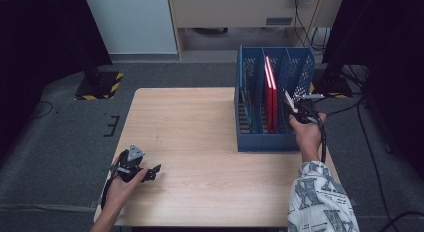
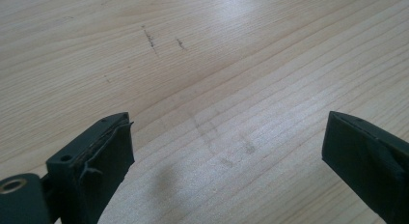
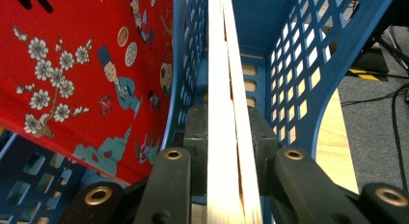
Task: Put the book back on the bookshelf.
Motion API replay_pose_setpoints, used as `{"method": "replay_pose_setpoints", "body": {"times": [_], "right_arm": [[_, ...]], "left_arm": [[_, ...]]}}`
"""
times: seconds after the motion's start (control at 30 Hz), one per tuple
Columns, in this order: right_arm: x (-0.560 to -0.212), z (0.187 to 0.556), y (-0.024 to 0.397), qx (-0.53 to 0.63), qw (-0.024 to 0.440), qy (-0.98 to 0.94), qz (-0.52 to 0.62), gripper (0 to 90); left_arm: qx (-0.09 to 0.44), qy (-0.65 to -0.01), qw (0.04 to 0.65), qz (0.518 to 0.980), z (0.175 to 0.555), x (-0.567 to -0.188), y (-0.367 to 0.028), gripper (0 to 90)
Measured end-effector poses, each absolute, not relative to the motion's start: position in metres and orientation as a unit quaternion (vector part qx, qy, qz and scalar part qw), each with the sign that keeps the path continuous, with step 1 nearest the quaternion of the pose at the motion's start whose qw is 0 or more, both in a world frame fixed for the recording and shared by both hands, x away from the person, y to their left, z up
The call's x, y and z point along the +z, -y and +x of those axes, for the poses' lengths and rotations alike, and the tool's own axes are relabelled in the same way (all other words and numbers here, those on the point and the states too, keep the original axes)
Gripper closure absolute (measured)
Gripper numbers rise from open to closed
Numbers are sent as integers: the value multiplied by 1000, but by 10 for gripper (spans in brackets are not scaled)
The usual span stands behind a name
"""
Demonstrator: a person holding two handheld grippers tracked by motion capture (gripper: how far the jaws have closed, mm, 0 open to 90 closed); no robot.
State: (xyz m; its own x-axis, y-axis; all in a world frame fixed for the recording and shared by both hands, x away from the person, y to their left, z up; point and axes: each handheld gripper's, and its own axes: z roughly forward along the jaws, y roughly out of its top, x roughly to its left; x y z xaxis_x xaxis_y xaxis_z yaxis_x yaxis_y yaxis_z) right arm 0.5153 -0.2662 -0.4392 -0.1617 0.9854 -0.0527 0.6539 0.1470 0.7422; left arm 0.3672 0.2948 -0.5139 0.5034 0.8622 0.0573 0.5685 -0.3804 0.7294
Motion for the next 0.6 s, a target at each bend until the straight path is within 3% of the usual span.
{"method": "replay_pose_setpoints", "body": {"times": [0.6], "right_arm": [[-438, 508, 259, 296, 287, -708, 573, 701]], "left_arm": [[224, -445, 332, 801, 367, -512, -295, 33]]}}
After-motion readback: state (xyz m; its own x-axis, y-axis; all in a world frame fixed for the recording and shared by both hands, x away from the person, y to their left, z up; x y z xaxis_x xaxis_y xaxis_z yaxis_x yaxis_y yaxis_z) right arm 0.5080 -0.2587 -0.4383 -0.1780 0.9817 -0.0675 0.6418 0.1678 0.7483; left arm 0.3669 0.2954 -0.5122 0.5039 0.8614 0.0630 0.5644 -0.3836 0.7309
